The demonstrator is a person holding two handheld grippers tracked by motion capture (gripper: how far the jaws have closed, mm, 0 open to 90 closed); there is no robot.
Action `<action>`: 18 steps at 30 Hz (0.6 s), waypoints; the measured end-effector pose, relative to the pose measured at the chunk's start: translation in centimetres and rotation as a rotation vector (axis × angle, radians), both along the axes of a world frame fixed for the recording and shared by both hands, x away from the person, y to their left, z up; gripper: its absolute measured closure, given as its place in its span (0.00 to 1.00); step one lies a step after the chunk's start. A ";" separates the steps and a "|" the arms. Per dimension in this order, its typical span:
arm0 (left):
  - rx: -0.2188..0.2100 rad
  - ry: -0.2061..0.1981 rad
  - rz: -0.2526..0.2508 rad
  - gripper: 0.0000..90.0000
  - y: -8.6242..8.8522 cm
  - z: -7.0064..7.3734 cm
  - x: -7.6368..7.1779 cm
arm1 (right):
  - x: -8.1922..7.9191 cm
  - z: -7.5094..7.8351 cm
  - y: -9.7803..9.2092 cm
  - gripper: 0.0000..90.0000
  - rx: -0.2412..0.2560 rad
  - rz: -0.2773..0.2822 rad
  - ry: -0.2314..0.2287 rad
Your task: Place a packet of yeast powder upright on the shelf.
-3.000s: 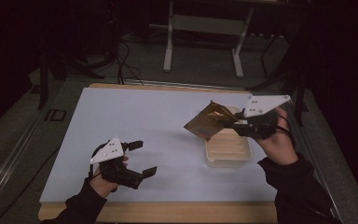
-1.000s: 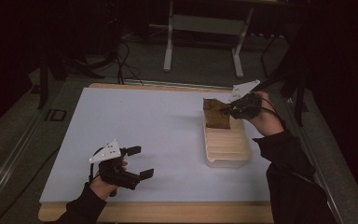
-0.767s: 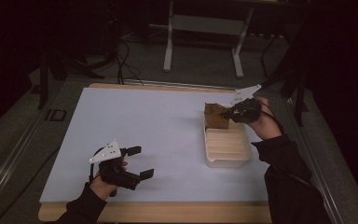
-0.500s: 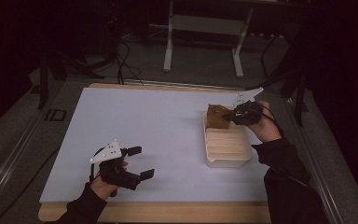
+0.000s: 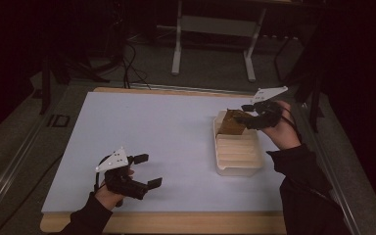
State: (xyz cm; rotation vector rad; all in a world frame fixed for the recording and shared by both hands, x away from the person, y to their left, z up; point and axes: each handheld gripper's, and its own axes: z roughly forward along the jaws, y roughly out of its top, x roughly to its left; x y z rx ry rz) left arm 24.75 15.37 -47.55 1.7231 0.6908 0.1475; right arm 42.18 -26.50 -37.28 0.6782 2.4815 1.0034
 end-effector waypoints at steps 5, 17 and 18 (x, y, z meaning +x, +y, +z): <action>0.001 -0.002 0.003 0.02 0.0 0.0 0.0 | -1.1 1.5 0.1 0.31 0.057 -0.055 -0.042; -0.003 0.000 0.010 0.02 0.1 0.1 -0.1 | -4.2 2.3 1.7 0.14 0.142 -0.036 -0.072; -0.001 -0.001 0.010 0.02 0.1 0.1 -0.1 | -4.4 2.3 1.8 0.13 0.156 -0.027 -0.066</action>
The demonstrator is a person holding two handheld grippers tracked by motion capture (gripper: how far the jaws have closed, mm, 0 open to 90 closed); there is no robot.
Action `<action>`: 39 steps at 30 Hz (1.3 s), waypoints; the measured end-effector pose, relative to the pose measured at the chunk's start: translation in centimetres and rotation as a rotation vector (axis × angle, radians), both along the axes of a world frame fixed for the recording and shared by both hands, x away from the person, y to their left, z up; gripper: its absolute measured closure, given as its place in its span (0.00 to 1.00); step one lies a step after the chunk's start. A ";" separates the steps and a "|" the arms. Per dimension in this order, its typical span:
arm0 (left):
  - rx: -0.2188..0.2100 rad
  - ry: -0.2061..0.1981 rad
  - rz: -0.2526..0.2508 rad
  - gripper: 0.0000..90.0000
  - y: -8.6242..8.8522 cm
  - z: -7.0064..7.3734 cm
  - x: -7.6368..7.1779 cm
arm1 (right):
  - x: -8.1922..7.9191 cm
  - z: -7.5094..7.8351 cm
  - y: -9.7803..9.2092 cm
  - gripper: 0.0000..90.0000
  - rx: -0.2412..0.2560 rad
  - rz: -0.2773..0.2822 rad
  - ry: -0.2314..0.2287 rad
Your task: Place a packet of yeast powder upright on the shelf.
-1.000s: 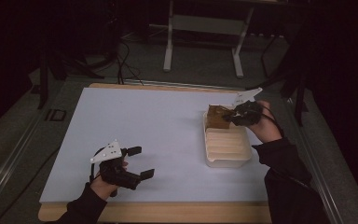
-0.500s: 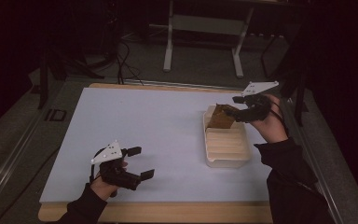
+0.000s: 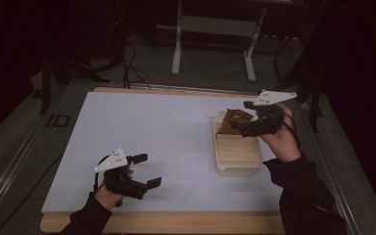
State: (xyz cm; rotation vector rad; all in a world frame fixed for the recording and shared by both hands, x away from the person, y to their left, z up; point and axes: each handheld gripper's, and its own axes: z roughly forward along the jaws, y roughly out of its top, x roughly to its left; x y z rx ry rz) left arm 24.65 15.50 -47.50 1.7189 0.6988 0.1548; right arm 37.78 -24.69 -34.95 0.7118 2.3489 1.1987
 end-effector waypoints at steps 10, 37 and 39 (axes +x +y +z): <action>0.002 -0.004 0.002 0.02 0.3 -0.1 -0.3 | -2.4 -1.1 1.2 0.12 0.046 0.052 0.033; 0.012 -0.018 -0.002 0.02 0.2 -0.4 -0.4 | -10.2 -7.2 3.4 0.14 0.083 0.170 0.082; 0.011 -0.016 -0.004 0.02 0.2 -0.4 -0.4 | -10.7 -7.6 3.5 0.14 0.077 0.177 0.084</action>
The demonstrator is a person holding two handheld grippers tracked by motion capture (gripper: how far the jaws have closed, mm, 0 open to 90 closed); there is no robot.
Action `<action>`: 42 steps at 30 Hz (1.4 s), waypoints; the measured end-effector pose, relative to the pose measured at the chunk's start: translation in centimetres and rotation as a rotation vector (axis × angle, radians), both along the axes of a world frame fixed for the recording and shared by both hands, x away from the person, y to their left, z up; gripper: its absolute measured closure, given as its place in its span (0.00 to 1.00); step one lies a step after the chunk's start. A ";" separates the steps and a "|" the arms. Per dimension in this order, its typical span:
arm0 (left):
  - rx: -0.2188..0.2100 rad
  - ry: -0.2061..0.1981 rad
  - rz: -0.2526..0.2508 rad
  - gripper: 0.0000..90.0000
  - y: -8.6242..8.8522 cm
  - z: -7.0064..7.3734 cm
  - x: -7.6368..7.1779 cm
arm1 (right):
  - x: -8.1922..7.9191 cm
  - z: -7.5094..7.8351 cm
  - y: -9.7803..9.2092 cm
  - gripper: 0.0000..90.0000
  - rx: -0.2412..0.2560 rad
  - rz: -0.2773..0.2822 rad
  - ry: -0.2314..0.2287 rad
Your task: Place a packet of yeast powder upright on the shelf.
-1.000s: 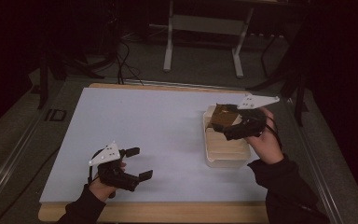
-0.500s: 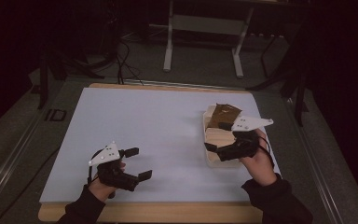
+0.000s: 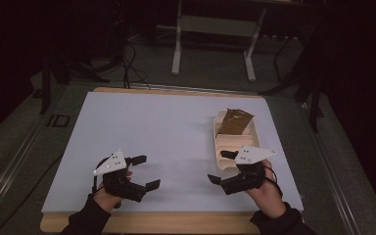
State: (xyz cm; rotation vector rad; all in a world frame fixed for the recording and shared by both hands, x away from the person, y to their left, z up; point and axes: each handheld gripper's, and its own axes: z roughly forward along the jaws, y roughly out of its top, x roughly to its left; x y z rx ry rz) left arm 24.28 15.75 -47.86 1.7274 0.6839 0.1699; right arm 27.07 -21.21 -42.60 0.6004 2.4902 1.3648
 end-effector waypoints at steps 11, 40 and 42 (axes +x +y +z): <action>0.002 -0.003 0.000 0.02 0.0 0.1 -0.1 | -2.1 -1.9 -0.6 0.14 0.011 0.013 0.008; 0.032 -0.010 -0.013 0.02 -0.4 -0.3 -0.3 | -3.9 -5.0 -3.4 0.13 0.016 0.031 0.049; 0.031 -0.011 -0.013 0.02 -0.4 -0.3 -0.3 | -4.0 -5.1 -3.6 0.13 0.014 0.031 0.050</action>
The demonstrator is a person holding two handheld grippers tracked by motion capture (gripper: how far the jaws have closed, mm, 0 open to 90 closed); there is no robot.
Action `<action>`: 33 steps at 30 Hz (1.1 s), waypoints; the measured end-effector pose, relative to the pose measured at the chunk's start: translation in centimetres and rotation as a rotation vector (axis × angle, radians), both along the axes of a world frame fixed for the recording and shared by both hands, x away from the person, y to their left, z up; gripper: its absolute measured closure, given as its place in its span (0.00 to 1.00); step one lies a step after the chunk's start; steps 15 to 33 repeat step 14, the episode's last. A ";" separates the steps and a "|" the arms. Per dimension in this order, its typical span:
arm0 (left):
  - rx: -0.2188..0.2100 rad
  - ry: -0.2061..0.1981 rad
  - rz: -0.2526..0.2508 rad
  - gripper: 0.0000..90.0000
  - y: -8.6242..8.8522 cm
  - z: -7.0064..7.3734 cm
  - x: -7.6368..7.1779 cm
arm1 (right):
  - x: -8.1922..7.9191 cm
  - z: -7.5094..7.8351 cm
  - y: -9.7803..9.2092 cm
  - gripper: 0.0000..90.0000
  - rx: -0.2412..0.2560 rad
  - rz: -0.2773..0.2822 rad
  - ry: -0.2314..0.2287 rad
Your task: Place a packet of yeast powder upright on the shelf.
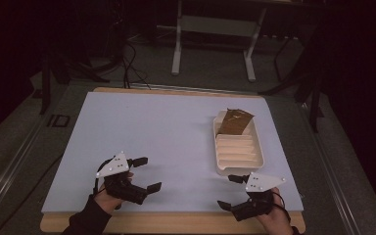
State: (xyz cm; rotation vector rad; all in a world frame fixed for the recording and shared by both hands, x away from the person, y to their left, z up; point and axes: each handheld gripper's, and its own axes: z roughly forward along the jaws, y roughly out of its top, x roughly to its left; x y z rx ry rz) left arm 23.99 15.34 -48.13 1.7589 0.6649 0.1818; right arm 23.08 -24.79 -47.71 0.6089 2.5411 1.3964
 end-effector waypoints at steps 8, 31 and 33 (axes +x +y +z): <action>-0.002 -0.005 0.005 0.02 0.2 0.1 0.0 | 0.2 0.0 -0.3 0.13 0.031 -0.004 -0.009; 0.000 -0.004 0.006 0.02 0.1 0.0 0.1 | 0.2 0.0 -0.5 0.13 0.031 -0.006 -0.016; 0.000 -0.004 0.006 0.02 0.1 0.0 0.1 | 0.2 0.0 -0.5 0.13 0.031 -0.006 -0.016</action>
